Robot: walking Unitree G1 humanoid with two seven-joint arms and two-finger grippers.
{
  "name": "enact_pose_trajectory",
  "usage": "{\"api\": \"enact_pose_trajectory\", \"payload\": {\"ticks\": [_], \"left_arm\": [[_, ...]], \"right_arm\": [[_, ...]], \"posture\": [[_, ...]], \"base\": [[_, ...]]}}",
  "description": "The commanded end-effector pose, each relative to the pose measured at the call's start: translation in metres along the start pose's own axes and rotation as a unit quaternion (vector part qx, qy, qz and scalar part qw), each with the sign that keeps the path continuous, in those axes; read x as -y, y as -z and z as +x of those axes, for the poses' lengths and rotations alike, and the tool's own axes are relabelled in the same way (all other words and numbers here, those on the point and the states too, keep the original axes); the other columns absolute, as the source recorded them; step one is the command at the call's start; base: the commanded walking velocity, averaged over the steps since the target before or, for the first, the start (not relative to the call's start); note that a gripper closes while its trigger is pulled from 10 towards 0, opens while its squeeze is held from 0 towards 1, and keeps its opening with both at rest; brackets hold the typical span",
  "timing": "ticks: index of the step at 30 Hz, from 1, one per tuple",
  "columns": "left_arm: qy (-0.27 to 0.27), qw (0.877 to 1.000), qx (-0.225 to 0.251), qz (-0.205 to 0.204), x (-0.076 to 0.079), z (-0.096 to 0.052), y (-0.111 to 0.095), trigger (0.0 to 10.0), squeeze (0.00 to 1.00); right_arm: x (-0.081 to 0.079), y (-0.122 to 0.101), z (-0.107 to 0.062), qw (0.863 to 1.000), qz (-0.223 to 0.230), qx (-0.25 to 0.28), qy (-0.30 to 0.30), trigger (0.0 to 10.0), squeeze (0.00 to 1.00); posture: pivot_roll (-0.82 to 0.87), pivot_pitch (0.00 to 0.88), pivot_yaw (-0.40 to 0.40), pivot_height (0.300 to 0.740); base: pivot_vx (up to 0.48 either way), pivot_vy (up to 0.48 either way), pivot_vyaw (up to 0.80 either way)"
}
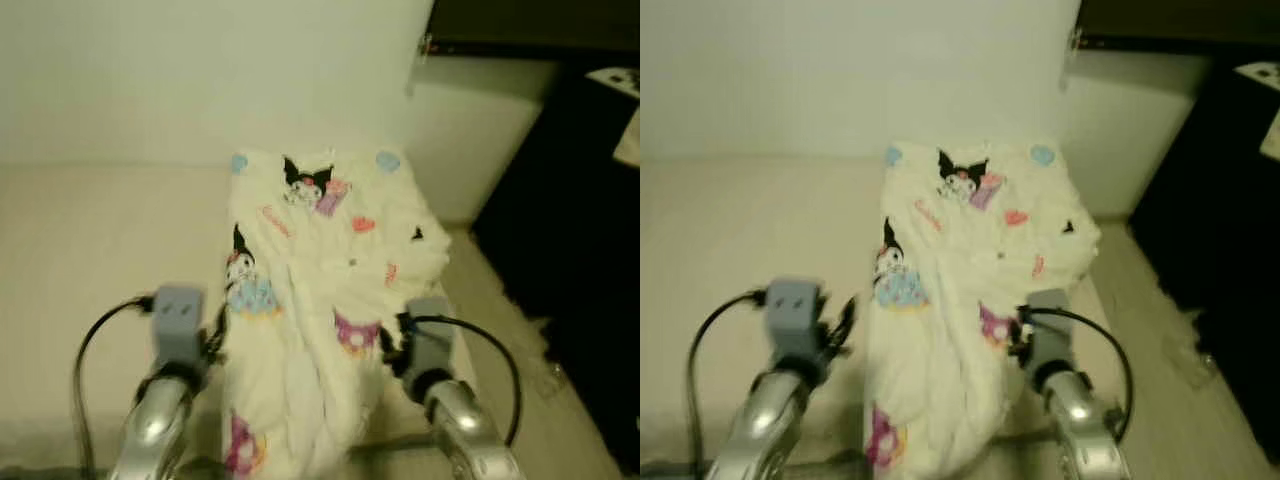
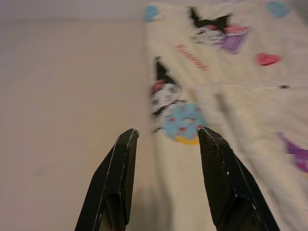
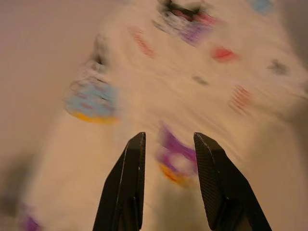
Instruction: Clean up the room
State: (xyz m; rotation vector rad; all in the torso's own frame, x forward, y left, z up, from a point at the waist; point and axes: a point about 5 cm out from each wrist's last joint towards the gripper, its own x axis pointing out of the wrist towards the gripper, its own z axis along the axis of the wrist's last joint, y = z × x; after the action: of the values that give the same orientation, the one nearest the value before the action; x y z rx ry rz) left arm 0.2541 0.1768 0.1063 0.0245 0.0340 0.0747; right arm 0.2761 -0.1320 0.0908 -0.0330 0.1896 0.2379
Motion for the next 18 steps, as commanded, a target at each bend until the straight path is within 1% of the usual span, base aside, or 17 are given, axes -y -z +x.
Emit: {"api": "enact_pose_trajectory", "payload": {"ticks": [1,18], "left_arm": [[0.001,1.0,-0.012,0.007,0.0009,-0.0015,0.0045,10.0,0.0],[-0.014,1.0,-0.019,0.007,-0.0033,-0.0014,0.0057,10.0,0.0]], "right_arm": [[0.0035,0.013,-0.0055,1.0,0.002,-0.025,0.006,10.0,0.0],[0.003,0.0077,-0.0024,1.0,0.001,-0.015,0.005,10.0,0.0]], "posture": [[-0.07,0.122,-0.032,0.74],[-0.07,0.124,-0.033,0.74]], "base": [[0.0,0.0,0.0],[0.0,0.0,0.0]]}}
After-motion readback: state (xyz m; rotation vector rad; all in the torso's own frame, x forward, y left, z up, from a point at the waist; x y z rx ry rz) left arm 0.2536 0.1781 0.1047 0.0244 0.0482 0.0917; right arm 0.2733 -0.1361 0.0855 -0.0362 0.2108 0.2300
